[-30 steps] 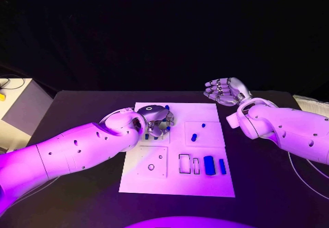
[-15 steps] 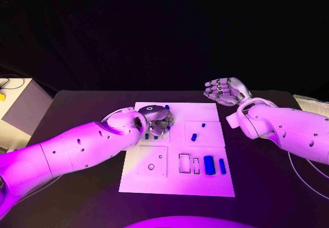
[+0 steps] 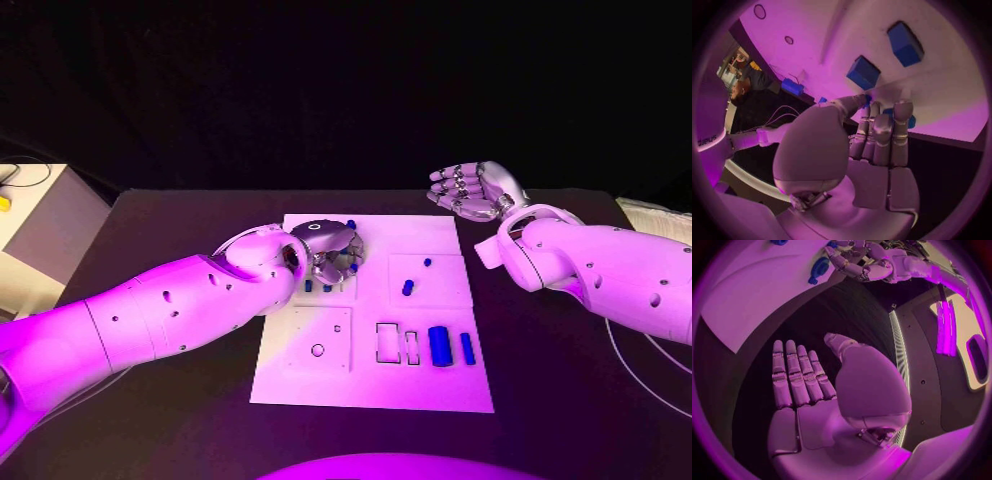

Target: Assemble the parts on the task board

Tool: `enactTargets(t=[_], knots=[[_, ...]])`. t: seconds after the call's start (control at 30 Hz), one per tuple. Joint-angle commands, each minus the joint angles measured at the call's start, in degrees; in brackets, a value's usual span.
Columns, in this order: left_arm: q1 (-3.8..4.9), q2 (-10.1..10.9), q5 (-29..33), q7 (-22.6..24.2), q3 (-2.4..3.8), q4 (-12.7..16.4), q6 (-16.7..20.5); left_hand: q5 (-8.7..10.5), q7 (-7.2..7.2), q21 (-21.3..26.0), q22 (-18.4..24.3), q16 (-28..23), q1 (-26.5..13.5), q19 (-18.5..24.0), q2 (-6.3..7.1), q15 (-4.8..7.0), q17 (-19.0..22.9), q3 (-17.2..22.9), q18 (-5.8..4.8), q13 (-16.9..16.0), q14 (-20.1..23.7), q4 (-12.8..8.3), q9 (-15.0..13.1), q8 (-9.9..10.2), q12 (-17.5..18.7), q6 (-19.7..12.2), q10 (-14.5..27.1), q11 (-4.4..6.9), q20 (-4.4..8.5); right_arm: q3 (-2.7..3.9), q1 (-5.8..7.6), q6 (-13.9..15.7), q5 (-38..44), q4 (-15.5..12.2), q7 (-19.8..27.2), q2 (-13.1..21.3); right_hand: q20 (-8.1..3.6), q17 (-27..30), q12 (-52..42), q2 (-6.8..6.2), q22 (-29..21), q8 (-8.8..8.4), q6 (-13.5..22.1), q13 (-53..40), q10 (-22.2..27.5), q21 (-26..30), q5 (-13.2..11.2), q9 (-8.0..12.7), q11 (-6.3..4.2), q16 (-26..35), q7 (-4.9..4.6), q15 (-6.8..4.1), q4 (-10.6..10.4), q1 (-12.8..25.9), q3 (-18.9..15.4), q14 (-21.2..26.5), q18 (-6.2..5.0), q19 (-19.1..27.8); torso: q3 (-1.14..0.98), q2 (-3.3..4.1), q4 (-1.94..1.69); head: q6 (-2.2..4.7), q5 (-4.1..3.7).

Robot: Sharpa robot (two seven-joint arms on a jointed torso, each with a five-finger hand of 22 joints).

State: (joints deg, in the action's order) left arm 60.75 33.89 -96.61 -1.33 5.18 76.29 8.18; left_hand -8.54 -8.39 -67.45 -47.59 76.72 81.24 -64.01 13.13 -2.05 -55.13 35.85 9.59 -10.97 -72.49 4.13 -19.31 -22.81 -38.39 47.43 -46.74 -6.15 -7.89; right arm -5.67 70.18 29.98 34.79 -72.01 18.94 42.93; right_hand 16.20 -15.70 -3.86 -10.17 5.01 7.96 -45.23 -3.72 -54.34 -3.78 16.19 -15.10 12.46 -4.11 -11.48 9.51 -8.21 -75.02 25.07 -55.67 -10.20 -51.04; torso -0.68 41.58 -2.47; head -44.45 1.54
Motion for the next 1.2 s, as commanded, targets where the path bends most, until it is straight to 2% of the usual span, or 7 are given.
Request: enactTargets(t=[0.03,0.17,0.3,0.43,1.03,1.13,1.2], knots=[[-0.06,-0.18,-0.04,0.24,-0.04,-0.15,-1.50,0.15,-0.14,-0.44,-0.43,0.48,0.05,-0.52,-0.67,0.12,-0.17,0.49,-1.08,-0.05,-0.49,-0.17,0.08,0.35,-0.34,1.07,-0.79,0.18,-0.02,0.01,0.00,-0.66,0.04,-0.12,0.56,0.02,-0.06,0.05,0.24,0.32,-0.04,-0.18,-0.26,0.09,-0.33,0.06,0.28,0.05,0.10,0.34,-4.59,0.46,0.29,0.46,-0.11,-0.05,-0.24,0.49,0.03,-0.03,-0.03,0.03,0.02],[-0.06,-0.32,0.02,0.47,-0.04,-0.34,-1.42,0.17,-0.16,-0.96,-1.12,0.99,0.08,-0.78,-0.96,0.38,-0.70,0.71,-1.19,-0.01,-0.92,-0.38,0.10,0.43,-0.32,2.11,-1.72,0.47,0.16,0.01,0.00,-0.68,0.04,-0.13,0.55,0.01,-0.06,0.05,0.24,0.32,-0.04,-0.18,-0.26,0.09,-0.33,0.06,0.28,0.05,0.10,0.34,-4.59,0.46,0.29,0.46,-0.11,-0.05,-0.24,0.49,0.04,0.00,-0.05,0.10,0.03],[-0.06,-0.49,0.05,0.93,-0.05,-0.57,-0.80,0.22,0.09,-1.94,-2.49,1.90,0.32,-1.44,-2.04,1.01,-1.85,0.98,-1.39,0.10,-1.90,-0.92,-0.37,0.08,-0.07,5.07,-4.04,1.26,0.65,0.01,0.00,-0.71,0.04,-0.15,0.54,0.00,-0.06,0.05,0.24,0.32,-0.04,-0.18,-0.26,0.09,-0.33,0.06,0.28,0.05,0.10,0.34,-4.59,0.46,0.29,0.46,-0.11,-0.05,-0.24,0.49,0.06,0.02,-0.02,0.06,0.05],[-0.07,-0.55,0.10,1.29,-0.05,-0.70,0.25,0.18,0.16,-2.89,-3.93,2.86,0.58,-2.36,-2.58,1.42,-3.64,1.24,-1.68,0.35,-3.30,-1.48,-0.54,0.50,0.75,6.01,-5.77,1.60,1.00,0.01,0.00,-0.73,0.04,-0.15,0.52,0.02,-0.06,0.05,0.24,0.32,-0.04,-0.18,-0.26,0.09,-0.33,0.06,0.28,0.05,0.10,0.34,-4.59,0.46,0.29,0.46,-0.11,-0.05,-0.24,0.49,0.07,0.03,0.01,0.06,0.05],[-0.43,0.28,1.36,1.85,0.07,0.56,2.49,0.19,-0.02,-3.29,-4.36,3.19,-0.03,-2.57,-2.29,1.27,-3.85,1.22,-1.76,1.18,-3.83,-1.92,-0.72,1.69,3.63,6.75,-7.32,1.38,1.05,0.01,0.00,-0.79,0.04,-0.11,0.50,0.08,-0.06,0.05,0.24,0.32,-0.04,-0.18,-0.26,0.09,-0.33,0.06,0.28,0.05,0.10,0.34,-4.59,0.46,0.29,0.46,-0.11,-0.05,-0.24,0.49,0.03,0.00,0.02,0.37,0.10],[-0.46,0.87,2.03,1.99,0.44,1.46,2.41,0.18,-0.07,-3.22,-4.19,3.16,-0.07,-2.45,-2.24,1.22,-3.70,1.23,-1.73,1.29,-3.78,-1.98,-0.73,1.88,4.04,6.78,-7.41,1.31,1.01,0.01,0.00,-0.80,0.04,-0.06,0.49,0.12,-0.06,0.05,0.24,0.32,-0.04,-0.18,-0.26,0.09,-0.33,0.06,0.28,0.05,0.10,0.34,-4.59,0.46,0.29,0.46,-0.11,-0.05,-0.24,0.49,0.04,0.00,-0.02,0.42,0.06],[-0.47,1.27,2.55,2.05,0.94,2.01,2.23,0.18,-0.09,-3.19,-4.14,3.13,-0.10,-2.41,-2.22,1.20,-3.60,1.23,-1.71,1.34,-3.74,-2.00,-0.73,1.94,4.21,6.80,-7.41,1.28,1.00,0.01,0.00,-0.81,0.04,-0.03,0.48,0.14,-0.06,0.05,0.24,0.32,-0.04,-0.18,-0.26,0.09,-0.33,0.06,0.28,0.05,0.10,0.34,-4.59,0.46,0.29,0.46,-0.11,-0.05,-0.24,0.49,0.04,-0.01,-0.05,0.47,0.08]])
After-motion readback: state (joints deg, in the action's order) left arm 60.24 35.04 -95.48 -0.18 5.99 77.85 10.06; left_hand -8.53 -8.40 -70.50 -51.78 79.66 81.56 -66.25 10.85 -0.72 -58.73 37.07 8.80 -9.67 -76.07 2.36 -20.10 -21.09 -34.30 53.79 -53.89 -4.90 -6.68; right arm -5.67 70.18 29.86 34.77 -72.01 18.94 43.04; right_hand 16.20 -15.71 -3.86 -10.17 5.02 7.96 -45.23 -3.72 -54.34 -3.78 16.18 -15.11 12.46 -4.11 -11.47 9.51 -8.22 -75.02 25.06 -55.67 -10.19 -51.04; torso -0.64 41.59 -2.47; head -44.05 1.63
